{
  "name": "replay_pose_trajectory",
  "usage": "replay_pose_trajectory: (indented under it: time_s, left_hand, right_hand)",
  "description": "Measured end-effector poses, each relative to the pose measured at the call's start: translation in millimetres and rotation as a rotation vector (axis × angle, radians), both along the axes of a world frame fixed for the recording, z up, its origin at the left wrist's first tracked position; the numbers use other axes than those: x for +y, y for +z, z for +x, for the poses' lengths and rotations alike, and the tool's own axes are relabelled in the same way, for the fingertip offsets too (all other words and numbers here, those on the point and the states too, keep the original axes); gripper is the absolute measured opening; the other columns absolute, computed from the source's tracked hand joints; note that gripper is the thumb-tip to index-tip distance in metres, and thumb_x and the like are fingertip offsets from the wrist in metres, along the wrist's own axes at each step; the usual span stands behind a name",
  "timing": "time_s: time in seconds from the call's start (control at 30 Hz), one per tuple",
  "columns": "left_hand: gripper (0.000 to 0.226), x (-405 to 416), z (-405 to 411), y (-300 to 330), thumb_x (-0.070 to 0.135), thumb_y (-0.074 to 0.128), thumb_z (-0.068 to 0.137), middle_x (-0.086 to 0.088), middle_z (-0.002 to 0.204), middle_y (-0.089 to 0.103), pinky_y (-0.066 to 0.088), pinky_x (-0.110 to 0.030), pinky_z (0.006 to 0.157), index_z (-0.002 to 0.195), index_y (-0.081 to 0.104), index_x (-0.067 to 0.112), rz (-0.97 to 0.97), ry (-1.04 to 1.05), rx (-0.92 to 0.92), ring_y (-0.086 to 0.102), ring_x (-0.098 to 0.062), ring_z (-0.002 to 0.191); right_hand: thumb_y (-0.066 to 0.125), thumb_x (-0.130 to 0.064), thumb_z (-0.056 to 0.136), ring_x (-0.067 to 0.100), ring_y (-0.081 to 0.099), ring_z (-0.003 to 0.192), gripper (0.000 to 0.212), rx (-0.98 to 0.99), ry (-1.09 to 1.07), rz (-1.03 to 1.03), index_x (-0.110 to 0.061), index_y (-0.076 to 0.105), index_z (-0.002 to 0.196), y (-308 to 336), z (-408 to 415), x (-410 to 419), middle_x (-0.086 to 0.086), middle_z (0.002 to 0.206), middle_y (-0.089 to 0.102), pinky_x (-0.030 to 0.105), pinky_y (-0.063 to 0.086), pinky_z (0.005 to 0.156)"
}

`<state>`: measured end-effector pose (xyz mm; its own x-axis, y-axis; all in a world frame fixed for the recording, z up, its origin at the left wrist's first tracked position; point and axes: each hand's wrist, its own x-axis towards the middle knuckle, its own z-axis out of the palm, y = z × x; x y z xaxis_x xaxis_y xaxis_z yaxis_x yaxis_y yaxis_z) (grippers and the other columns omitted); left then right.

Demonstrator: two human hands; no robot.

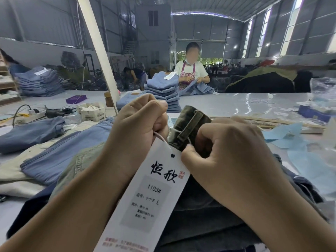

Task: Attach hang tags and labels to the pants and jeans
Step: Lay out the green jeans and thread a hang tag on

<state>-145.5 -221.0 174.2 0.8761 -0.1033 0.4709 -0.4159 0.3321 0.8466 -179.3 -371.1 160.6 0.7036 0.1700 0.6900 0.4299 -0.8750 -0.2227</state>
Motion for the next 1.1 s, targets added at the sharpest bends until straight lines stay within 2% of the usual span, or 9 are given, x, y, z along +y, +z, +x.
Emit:
replay_pose_trajectory:
  time_s: [0.13,0.27,0.37,0.5,0.57,0.67,0.8,0.93,1.1]
  left_hand:
    - [0.04,-11.9,-4.8,4.5,-0.001,0.043,0.096,0.0,0.051,0.03,0.028,-0.016,0.038,0.061,0.029,0.013,0.122,0.067,-0.104,0.026,-0.01,0.042]
    - [0.035,-21.9,-8.0,10.6,0.01,0.05,0.087,0.0,0.053,0.03,0.027,-0.016,0.039,0.058,0.033,0.017,0.14,0.043,-0.151,0.025,-0.011,0.044]
    - [0.036,-31.7,-9.0,15.0,0.01,0.049,0.089,0.001,0.052,0.033,0.029,-0.015,0.041,0.058,0.034,0.017,0.184,0.002,-0.185,0.027,-0.01,0.044]
    - [0.034,-49.3,-9.8,21.4,0.013,0.051,0.085,0.004,0.051,0.038,0.031,-0.016,0.042,0.054,0.038,0.022,0.197,-0.059,-0.176,0.032,-0.008,0.043]
    - [0.036,-60.5,-8.5,24.0,0.016,0.051,0.084,0.006,0.051,0.041,0.03,-0.017,0.042,0.051,0.041,0.025,0.224,-0.068,-0.195,0.034,-0.008,0.042]
    - [0.035,-79.7,-5.9,27.5,0.019,0.053,0.084,0.007,0.05,0.047,0.033,-0.019,0.04,0.05,0.046,0.025,0.32,-0.066,-0.208,0.038,-0.009,0.041]
    - [0.037,-109.0,0.5,33.3,0.016,0.056,0.09,0.006,0.048,0.054,0.038,-0.022,0.037,0.054,0.049,0.024,0.499,-0.03,-0.184,0.045,-0.01,0.038]
    - [0.029,-153.2,18.2,44.2,0.011,0.053,0.092,0.007,0.048,0.056,0.04,-0.022,0.039,0.063,0.05,0.015,0.702,-0.03,-0.151,0.048,-0.009,0.038]
    - [0.022,-223.7,48.5,48.5,0.018,0.055,0.09,-0.004,0.062,0.053,0.036,-0.022,0.045,0.07,0.054,0.01,1.032,-0.016,-0.199,0.043,-0.018,0.05]
  right_hand:
    - [0.057,-0.033,0.074,0.01,0.047,0.049,0.025,0.106,0.018,0.037,-0.018,0.052,0.054,3.4,-3.4,-1.2,-0.006,0.045,0.046,0.027,0.031,0.055]
    - [0.054,-0.033,0.068,0.008,0.046,0.046,0.025,0.196,0.185,0.223,-0.011,0.055,0.055,6.9,-11.1,-14.5,0.001,0.051,0.055,0.021,0.033,0.04]
    - [0.051,-0.024,0.063,0.005,0.035,0.043,0.017,0.21,0.332,0.419,-0.01,0.05,0.053,5.5,-20.1,-30.4,-0.001,0.044,0.039,0.023,0.027,0.039]
    - [0.051,-0.016,0.06,0.033,0.03,0.051,0.017,0.189,0.541,0.73,0.001,0.047,0.06,2.5,-31.6,-51.8,0.017,0.053,0.034,0.038,0.026,0.044]
    - [0.049,-0.006,0.062,0.034,0.027,0.057,0.012,0.124,0.566,0.85,0.004,0.043,0.06,2.0,-36.2,-60.9,0.024,0.06,0.03,0.032,0.024,0.045]
    - [0.045,-0.002,0.065,0.023,0.027,0.053,0.007,0.078,0.547,1.005,0.0,0.042,0.059,2.0,-39.1,-76.1,0.027,0.065,0.033,0.022,0.028,0.043]
    - [0.051,-0.01,0.076,0.011,0.061,0.049,0.014,0.129,0.382,1.181,-0.016,0.048,0.064,1.9,-33.9,-100.7,0.003,0.063,0.064,0.021,0.044,0.041]
    - [0.05,-0.013,0.095,-0.001,0.06,0.044,0.014,0.041,0.061,1.151,-0.014,0.054,0.081,-16.3,-13.7,-131.6,-0.014,0.05,0.059,0.012,0.039,0.036]
    - [0.056,-0.019,0.096,0.002,0.061,0.049,0.02,0.014,-0.1,1.205,-0.024,0.061,0.078,-50.3,10.8,-179.8,-0.011,0.057,0.064,0.017,0.044,0.041]
